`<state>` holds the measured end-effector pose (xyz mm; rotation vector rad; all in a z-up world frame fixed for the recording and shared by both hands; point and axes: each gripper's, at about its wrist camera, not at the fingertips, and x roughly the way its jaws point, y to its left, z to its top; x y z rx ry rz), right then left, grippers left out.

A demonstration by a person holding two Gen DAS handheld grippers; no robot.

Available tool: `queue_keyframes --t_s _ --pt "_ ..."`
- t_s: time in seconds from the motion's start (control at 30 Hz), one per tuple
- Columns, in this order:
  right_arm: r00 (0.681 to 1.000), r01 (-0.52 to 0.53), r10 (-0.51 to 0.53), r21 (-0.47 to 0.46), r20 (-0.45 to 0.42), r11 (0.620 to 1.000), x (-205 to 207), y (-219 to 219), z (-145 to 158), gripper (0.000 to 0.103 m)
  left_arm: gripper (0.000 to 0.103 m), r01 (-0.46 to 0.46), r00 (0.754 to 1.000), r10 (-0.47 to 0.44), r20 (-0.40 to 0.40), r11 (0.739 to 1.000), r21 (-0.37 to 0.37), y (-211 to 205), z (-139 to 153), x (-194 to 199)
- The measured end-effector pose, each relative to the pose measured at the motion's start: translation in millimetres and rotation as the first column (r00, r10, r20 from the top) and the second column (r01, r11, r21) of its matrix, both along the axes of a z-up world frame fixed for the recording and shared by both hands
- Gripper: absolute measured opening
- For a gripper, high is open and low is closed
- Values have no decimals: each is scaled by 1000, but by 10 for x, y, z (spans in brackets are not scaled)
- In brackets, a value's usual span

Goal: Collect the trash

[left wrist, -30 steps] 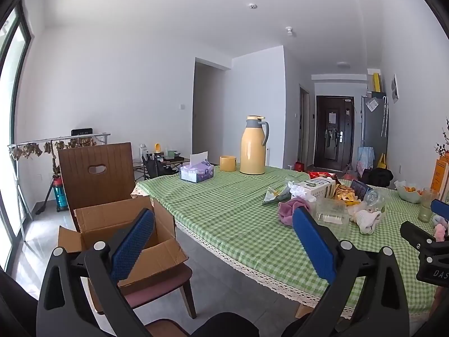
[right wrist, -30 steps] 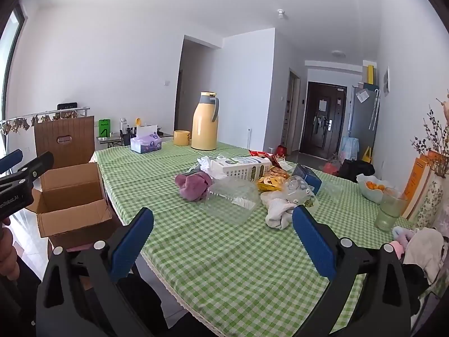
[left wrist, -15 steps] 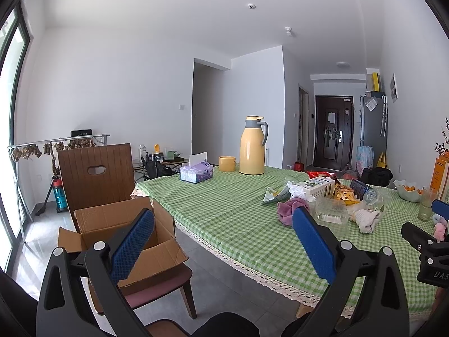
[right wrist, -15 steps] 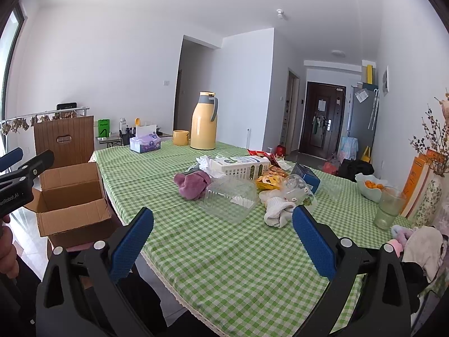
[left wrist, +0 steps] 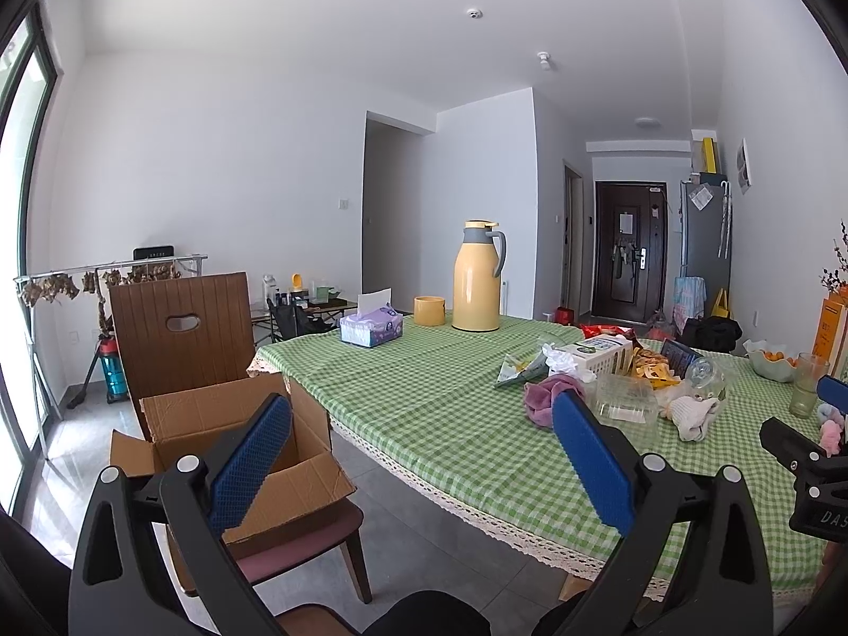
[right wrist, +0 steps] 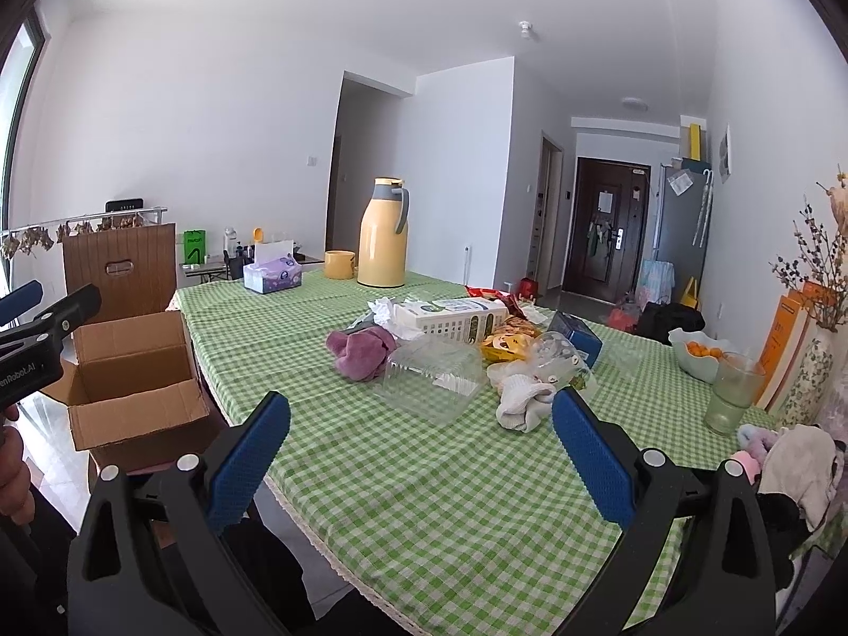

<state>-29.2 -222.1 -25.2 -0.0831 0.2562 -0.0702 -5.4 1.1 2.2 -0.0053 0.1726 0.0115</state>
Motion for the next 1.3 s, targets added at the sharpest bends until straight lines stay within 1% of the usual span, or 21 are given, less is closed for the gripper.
queue_keyframes --t_s 0.37,0.9,1.3 --pt "1000 -5 5 -8 -4 1000 -2 20 8 95 96 7 1000 -7 2 1000 1 10 -4 -9" --pt "1000 2 -2 12 -4 1000 -11 -8 15 95 96 7 1000 -7 8 1000 5 11 4 -41" --pt "1000 -4 4 4 -4 1000 -18 -2 23 95 96 8 1000 -8 8 1000 1 29 10 -50"
